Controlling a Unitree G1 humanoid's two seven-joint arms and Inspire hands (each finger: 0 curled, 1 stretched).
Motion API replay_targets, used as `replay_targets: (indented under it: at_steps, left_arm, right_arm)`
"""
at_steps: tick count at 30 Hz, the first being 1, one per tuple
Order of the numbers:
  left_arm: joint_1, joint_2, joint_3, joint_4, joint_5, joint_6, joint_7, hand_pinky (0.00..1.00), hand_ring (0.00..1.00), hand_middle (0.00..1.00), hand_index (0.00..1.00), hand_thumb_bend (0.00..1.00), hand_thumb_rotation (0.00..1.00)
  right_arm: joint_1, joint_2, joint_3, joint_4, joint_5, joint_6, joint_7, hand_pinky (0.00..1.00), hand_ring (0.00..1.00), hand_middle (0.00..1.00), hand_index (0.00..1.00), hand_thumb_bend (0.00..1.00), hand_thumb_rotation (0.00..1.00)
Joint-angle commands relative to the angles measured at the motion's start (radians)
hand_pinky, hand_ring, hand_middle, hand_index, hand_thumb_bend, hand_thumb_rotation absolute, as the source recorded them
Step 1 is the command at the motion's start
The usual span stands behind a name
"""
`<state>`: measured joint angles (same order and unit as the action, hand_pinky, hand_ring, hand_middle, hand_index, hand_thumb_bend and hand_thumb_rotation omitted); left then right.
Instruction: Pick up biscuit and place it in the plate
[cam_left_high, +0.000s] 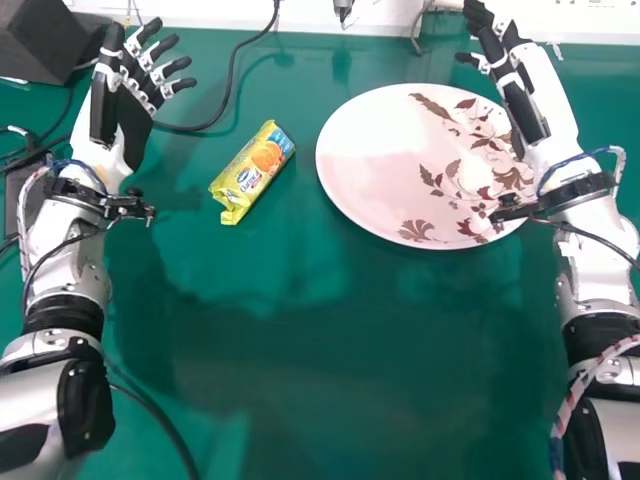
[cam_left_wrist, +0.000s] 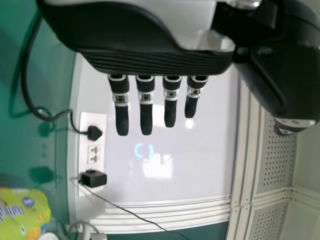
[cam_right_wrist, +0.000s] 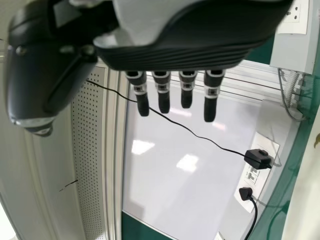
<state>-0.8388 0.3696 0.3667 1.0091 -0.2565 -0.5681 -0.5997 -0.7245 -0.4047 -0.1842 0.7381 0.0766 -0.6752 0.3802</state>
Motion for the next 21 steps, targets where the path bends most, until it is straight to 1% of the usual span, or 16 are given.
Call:
replay_targets:
  at_steps: [1,4,10,14,17,21]
  left_arm:
    - [0.028,-0.002,-0.015,-0.024,0.009,-0.037,0.017,0.78,0.86,0.94,0.98,0.83,0.55]
    - [0.040,-0.005,-0.024,-0.040,0.017,-0.070,0.035,0.78,0.86,0.94,0.98,0.84,0.56]
    - [0.061,-0.014,-0.035,-0.079,0.011,-0.114,0.050,0.77,0.85,0.93,0.98,0.85,0.56]
    - [0.071,-0.011,-0.046,-0.093,0.019,-0.144,0.059,0.77,0.85,0.94,0.98,0.85,0.56]
    - [0.074,0.001,-0.059,-0.085,0.049,-0.183,0.084,0.76,0.84,0.94,0.98,0.84,0.56]
    - [0.083,0.011,-0.080,-0.083,0.104,-0.229,0.147,0.76,0.84,0.94,0.98,0.84,0.56]
  right_arm:
    - [0.018,-0.009,0.004,-0.017,0.002,0.003,-0.005,0.83,0.96,1.00,0.98,0.88,0.28]
    - [0.018,-0.012,0.004,-0.015,-0.002,0.002,-0.008,0.83,0.95,1.00,0.98,0.88,0.29]
    - [0.018,-0.014,0.003,-0.013,-0.002,0.001,-0.007,0.81,0.94,1.00,0.97,0.90,0.31]
    - [0.016,-0.014,0.004,-0.010,-0.003,-0.001,-0.005,0.82,0.96,1.00,0.97,0.87,0.31]
    - [0.016,-0.014,0.004,-0.011,-0.003,-0.001,-0.007,0.86,0.97,1.00,0.98,0.86,0.30]
    - [0.018,-0.015,0.005,-0.016,-0.008,0.002,-0.013,0.86,0.96,0.99,0.98,0.87,0.31]
